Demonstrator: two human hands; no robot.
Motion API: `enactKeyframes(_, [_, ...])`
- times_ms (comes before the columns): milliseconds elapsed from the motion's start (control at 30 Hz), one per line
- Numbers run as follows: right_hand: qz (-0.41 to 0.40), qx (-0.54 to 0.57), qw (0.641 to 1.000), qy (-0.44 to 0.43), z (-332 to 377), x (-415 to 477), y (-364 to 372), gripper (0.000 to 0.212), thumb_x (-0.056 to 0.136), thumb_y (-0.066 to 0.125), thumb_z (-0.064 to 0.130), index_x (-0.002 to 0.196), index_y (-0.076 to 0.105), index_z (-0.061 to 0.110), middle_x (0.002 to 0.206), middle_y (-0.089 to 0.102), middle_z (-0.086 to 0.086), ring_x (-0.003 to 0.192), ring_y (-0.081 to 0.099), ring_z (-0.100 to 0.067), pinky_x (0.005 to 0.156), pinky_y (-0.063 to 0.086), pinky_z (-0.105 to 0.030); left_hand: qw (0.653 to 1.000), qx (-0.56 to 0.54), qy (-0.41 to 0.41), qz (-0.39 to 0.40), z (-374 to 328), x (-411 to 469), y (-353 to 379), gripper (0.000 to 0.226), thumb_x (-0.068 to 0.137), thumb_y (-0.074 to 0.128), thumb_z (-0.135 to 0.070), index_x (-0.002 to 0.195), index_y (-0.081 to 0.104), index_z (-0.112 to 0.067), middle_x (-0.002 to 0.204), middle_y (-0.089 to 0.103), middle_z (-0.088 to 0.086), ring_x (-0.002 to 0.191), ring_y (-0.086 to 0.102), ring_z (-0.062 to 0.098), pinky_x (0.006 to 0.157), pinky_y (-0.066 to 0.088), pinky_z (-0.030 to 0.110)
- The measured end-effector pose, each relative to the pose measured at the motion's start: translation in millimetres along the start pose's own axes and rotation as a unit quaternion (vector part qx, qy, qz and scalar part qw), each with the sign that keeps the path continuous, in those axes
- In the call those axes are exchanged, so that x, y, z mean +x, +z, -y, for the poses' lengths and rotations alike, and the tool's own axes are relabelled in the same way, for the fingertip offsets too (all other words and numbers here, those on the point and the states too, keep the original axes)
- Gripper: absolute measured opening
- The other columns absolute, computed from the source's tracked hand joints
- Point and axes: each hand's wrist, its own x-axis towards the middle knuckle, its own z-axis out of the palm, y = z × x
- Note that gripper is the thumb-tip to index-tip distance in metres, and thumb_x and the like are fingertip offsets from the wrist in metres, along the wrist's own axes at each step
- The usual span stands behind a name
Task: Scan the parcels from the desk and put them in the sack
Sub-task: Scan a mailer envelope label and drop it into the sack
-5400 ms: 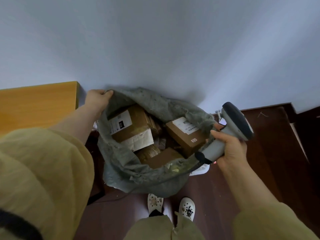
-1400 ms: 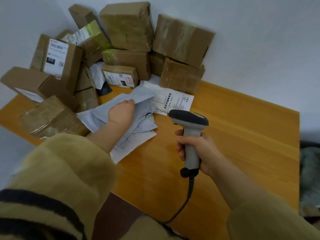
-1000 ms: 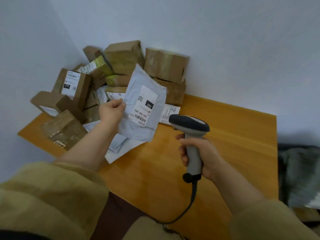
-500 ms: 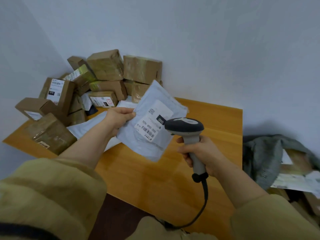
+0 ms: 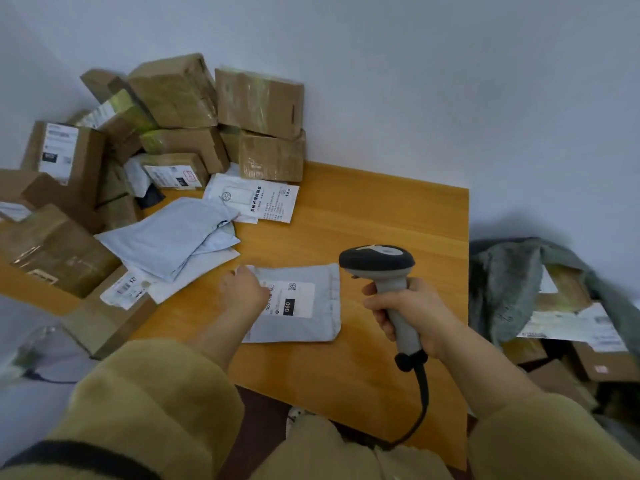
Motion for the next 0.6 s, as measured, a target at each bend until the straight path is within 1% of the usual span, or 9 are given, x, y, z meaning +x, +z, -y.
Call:
enactKeyframes(67, [0.0, -0.004, 1.0, 0.001, -1.6, 3.8, 5.8, 0.015, 0.082, 0.068, 0.003, 0.096, 0.063, 0.001, 0.056, 0.054, -0.008, 0.043, 0.046, -0.019, 0.043, 0.04, -0.028, 0.99, -0.063, -0.109, 0.059, 20.9, 1.9, 18.8, 0.075, 0.07, 0.078, -0.04, 0.126, 0.046, -0.001, 0.125, 0.052, 0.018, 0.111, 0.053, 0.032, 0.082, 0.048, 0.034])
enactKeyframes(133, [0.004, -0.015, 1.0, 0.001, -2.7, 8.5, 13.0, 0.014, 0.082, 0.068, 0.003, 0.095, 0.063, 0.001, 0.055, 0.054, -0.007, 0.043, 0.046, -0.019, 0.044, 0.04, -0.028, 0.976, -0.076, -0.189, 0.081, 28.2, 0.6, 31.2, 0.106, 0.056, 0.083, -0.049, 0.135, 0.033, 0.002, 0.133, 0.044, 0.02, 0.119, 0.047, 0.034, 0.095, 0.045, 0.039])
enactKeyframes(200, [0.01, -0.024, 1.0, 0.006, -2.8, 12.4, 20.8, 0.014, 0.082, 0.068, 0.003, 0.095, 0.063, 0.001, 0.054, 0.055, -0.007, 0.043, 0.047, -0.018, 0.045, 0.04, -0.028, 0.966, -0.069, -0.237, 0.073, 28.9, 1.1, 37.9, 0.113, 0.062, 0.083, -0.047, 0.141, 0.019, 0.001, 0.141, 0.031, 0.02, 0.131, 0.033, 0.034, 0.104, 0.035, 0.04])
enactKeyframes(233, [0.012, -0.029, 0.999, 0.008, -2.2, 14.1, 24.5, 0.016, 0.082, 0.068, 0.004, 0.097, 0.063, 0.001, 0.054, 0.055, -0.006, 0.043, 0.047, -0.018, 0.044, 0.041, -0.028, 0.964, -0.082, -0.243, 0.071, 29.4, 1.6, 39.2, 0.111, 0.064, 0.084, -0.044, 0.142, 0.018, -0.001, 0.142, 0.031, 0.019, 0.132, 0.033, 0.034, 0.103, 0.036, 0.04])
enactKeyframes(300, [0.016, -0.042, 0.999, 0.009, -0.7, 17.0, 30.7, 0.018, 0.081, 0.068, 0.004, 0.099, 0.063, 0.001, 0.054, 0.055, -0.006, 0.043, 0.048, -0.017, 0.044, 0.041, -0.027, 0.971, -0.084, -0.206, 0.086, 30.6, 7.1, 41.6, 0.099, 0.064, 0.083, -0.044, 0.138, 0.031, -0.003, 0.135, 0.042, 0.017, 0.124, 0.045, 0.031, 0.09, 0.043, 0.036])
enactKeyframes(367, [0.019, -0.049, 0.999, 0.007, 0.7, 18.4, 35.2, 0.019, 0.081, 0.068, 0.004, 0.099, 0.062, 0.001, 0.055, 0.056, -0.006, 0.044, 0.048, -0.017, 0.045, 0.041, -0.027, 0.983, -0.073, -0.143, 0.09, 30.1, 10.4, 38.4, 0.073, 0.073, 0.077, -0.041, 0.129, 0.047, -0.006, 0.125, 0.053, 0.014, 0.115, 0.054, 0.028, 0.079, 0.042, 0.03])
enactKeyframes(400, [0.02, -0.051, 0.998, 0.005, 1.3, 18.4, 36.6, 0.019, 0.082, 0.068, 0.004, 0.1, 0.062, 0.002, 0.055, 0.056, -0.006, 0.043, 0.048, -0.017, 0.045, 0.042, -0.027, 0.985, -0.077, -0.125, 0.089, 29.8, 12.3, 38.1, 0.059, 0.078, 0.074, -0.034, 0.125, 0.051, -0.006, 0.121, 0.056, 0.013, 0.113, 0.056, 0.028, 0.078, 0.042, 0.029])
enactKeyframes(467, [0.024, -0.058, 0.998, -0.004, 2.1, 17.3, 37.1, 0.019, 0.083, 0.068, 0.005, 0.101, 0.062, 0.002, 0.057, 0.056, -0.007, 0.044, 0.049, -0.017, 0.046, 0.042, -0.027, 0.977, -0.154, -0.12, 0.084, 25.6, 15.8, 32.0, 0.04, 0.084, 0.07, -0.016, 0.118, 0.056, 0.0, 0.113, 0.058, 0.013, 0.112, 0.057, 0.031, 0.079, 0.043, 0.031])
enactKeyframes(600, [0.044, -0.071, 0.996, -0.032, 4.3, 8.4, 34.9, 0.019, 0.086, 0.069, 0.011, 0.102, 0.062, 0.004, 0.06, 0.059, -0.009, 0.049, 0.053, -0.02, 0.05, 0.045, -0.03, 0.964, -0.253, -0.067, 0.055, 14.9, 22.2, -7.3, 0.033, 0.085, 0.068, -0.014, 0.113, 0.06, 0.002, 0.112, 0.061, 0.019, 0.103, 0.059, 0.034, 0.076, 0.046, 0.036])
